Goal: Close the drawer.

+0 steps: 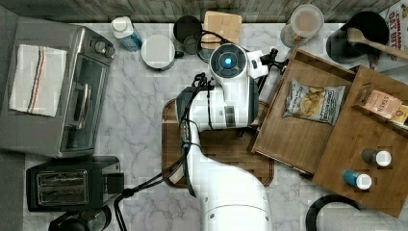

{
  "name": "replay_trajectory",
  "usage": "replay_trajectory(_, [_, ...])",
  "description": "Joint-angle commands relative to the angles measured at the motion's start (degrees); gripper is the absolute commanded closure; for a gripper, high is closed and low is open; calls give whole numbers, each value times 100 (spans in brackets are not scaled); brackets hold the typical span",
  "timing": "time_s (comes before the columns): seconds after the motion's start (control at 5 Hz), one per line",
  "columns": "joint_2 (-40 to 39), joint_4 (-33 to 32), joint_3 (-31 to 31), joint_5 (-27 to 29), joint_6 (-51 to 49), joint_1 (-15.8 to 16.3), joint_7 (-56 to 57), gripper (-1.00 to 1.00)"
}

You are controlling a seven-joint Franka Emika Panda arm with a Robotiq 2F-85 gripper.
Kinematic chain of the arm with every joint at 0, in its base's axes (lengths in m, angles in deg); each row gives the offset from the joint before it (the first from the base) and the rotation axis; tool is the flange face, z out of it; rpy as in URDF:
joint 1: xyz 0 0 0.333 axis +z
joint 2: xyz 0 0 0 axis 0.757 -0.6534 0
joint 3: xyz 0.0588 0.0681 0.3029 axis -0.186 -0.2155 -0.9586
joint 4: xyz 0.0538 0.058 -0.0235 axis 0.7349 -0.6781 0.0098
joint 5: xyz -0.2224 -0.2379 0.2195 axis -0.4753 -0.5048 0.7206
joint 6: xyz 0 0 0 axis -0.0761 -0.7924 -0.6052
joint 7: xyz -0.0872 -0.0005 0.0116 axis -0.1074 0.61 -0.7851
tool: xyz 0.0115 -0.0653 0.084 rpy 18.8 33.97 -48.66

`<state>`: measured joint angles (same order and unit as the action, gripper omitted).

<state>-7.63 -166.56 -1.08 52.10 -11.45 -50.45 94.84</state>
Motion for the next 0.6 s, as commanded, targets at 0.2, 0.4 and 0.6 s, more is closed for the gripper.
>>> replay_trajectory(0.2, [-215, 743, 129, -362, -282, -30, 553, 100])
replay_trajectory(0.4, [-101, 677, 121, -233, -388, -100, 714, 100])
replay_trajectory(0.6, [-11, 505, 110, -159, -304, -228, 987, 100])
